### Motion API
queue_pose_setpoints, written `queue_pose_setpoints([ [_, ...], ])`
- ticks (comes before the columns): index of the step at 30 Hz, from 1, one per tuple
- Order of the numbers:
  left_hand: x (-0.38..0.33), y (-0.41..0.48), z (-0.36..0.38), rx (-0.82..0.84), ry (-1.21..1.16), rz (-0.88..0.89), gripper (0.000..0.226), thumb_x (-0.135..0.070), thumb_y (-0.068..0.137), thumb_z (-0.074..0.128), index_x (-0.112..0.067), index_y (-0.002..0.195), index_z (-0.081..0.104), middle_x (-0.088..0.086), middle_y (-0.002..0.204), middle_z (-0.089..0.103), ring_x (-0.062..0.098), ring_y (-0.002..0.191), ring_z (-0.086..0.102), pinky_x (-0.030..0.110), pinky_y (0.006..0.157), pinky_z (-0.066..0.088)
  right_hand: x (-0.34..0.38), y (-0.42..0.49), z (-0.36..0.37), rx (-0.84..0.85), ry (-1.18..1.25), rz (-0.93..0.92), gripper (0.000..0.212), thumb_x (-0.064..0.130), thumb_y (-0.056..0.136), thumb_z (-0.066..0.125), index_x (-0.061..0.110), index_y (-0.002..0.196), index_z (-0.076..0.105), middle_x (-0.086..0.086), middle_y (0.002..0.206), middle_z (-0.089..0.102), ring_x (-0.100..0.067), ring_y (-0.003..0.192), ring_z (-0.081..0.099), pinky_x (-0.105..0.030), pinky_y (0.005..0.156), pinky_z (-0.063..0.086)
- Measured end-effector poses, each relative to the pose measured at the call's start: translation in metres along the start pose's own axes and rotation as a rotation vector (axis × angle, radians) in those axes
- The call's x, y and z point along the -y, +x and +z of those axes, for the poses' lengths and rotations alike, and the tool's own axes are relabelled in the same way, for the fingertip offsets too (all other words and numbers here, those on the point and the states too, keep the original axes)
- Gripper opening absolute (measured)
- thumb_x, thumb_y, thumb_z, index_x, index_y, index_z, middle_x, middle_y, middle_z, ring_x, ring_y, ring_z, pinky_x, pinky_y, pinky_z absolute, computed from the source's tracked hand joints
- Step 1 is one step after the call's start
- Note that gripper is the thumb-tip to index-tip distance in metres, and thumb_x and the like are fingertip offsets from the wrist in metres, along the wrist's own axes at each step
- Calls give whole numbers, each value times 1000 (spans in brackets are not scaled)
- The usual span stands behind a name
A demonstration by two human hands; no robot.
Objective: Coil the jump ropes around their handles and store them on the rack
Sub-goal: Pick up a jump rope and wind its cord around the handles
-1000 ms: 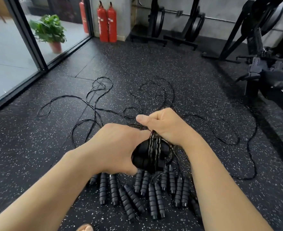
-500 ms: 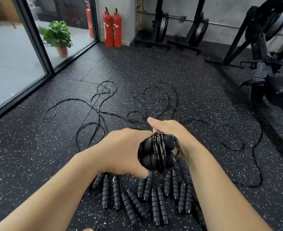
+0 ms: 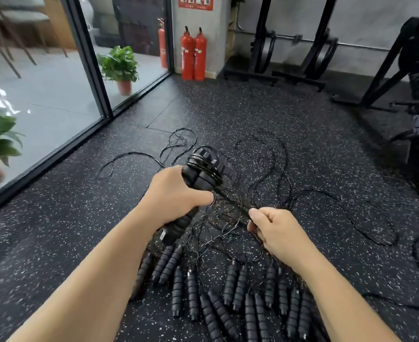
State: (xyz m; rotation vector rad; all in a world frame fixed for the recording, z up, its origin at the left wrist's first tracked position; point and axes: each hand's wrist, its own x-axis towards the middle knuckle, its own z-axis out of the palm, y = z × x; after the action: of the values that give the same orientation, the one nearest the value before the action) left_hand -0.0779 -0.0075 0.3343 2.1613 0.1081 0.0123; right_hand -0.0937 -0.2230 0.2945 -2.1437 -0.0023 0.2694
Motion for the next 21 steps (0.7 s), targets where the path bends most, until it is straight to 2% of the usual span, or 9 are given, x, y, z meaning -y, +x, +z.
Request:
queue_pose_setpoints([
  [6,18,5,-16,-48,-58,-85,20,-17,63,81,-14,64,61,-4,52,57,15,46,50,25,53,46,20,-18,-8,-54,-214,-206,38,39,95,51,16,68,66,9,42,42,-7,39,35,-29,52,32],
  [9,24,9,-16,-72,27,-90,25,-27,56,81,-13,66,62,-7,54,59,15,53,55,30,62,50,36,-31,-8,-129,-345,-359,43,41,95,50,10,68,61,6,45,42,-10,44,37,-31,49,33],
  [11,24,10,-14,-63,75,-90,28,-32,54,80,-15,64,60,-7,56,58,17,58,56,31,64,51,46,-40,-8,-165,-424,-447,45,44,94,48,12,63,54,1,47,43,-13,45,36,-32,48,36],
  [14,17,8,-10,-28,123,-94,33,-39,46,74,-16,62,57,-6,56,58,20,59,57,34,65,54,56,-48,-8,-176,-517,-524,43,45,93,46,16,62,51,4,48,42,-16,47,40,-34,48,41],
  [17,3,-1,-1,7,394,-66,38,-43,56,76,-18,75,56,-5,71,63,19,68,61,31,62,49,65,-48,-13,-179,-520,-534,39,47,91,49,19,65,55,9,47,45,-13,47,42,-31,50,43],
  [19,-9,-9,12,10,632,13,37,-46,65,75,-22,81,52,-7,77,59,20,69,59,28,59,41,70,-45,-18,-164,-488,-518,37,48,90,50,21,66,56,20,52,51,-11,48,45,-30,53,43],
  [20,-13,-13,19,16,733,57,38,-48,66,73,-24,84,50,-8,76,56,20,68,57,27,58,38,70,-43,-21,-163,-485,-509,37,48,91,50,21,66,55,20,52,52,-11,48,44,-30,54,43],
  [21,-16,-16,27,24,822,109,39,-50,67,72,-26,86,48,-8,74,52,21,66,54,27,57,37,70,-39,-23,-171,-497,-500,39,49,92,49,19,67,56,13,50,51,-12,48,43,-31,56,44],
])
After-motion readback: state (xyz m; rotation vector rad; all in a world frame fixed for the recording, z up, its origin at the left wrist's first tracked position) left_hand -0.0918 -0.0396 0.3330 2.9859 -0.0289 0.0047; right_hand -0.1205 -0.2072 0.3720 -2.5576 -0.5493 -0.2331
